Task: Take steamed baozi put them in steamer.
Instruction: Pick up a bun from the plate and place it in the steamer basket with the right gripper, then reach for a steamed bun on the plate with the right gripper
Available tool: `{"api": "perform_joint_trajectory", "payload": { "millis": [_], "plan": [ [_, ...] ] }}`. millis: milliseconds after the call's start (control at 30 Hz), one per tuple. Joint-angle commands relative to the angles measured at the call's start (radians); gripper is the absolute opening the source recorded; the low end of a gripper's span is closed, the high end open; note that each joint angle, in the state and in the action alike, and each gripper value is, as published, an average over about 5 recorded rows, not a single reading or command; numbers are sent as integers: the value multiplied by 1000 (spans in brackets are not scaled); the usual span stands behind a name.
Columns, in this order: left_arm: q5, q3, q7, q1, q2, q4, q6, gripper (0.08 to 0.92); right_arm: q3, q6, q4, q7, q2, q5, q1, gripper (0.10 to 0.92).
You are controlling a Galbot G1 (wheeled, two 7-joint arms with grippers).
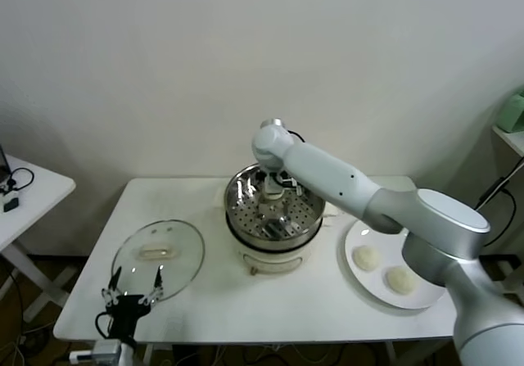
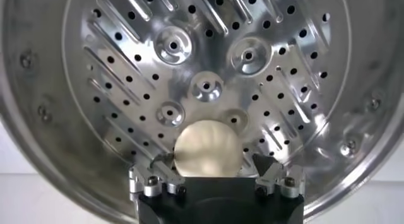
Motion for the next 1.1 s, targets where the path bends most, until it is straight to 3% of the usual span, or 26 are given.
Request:
{"api": "perform_joint_trajectory", "payload": {
  "millis": [33,200,433,600,733,1100],
  "plan": [
    [-5,0,0,0,2,-10,4,823,-40,10,138,-55,-109,174,90,823],
    [-5,2,0,4,1,-20,8,823,-90,-84,224,-92,-268,426,191,823],
    [-11,3,-2,4,9,-26,17,823,-354,-481,287,-125,-516,1039,399,823],
    [-95,15,12,-1,25,-31,-7,823,-381,-646,301,-100,-675,1288,362,823],
    [-128,18,17,-13,34,-32,-18,823,-316,-716,297,-74,-773,1320,255,823],
    [-122,19,15,-17,36,-34,-16,823,-130,-720,247,-66,-851,1142,-77,823]
  ]
}}
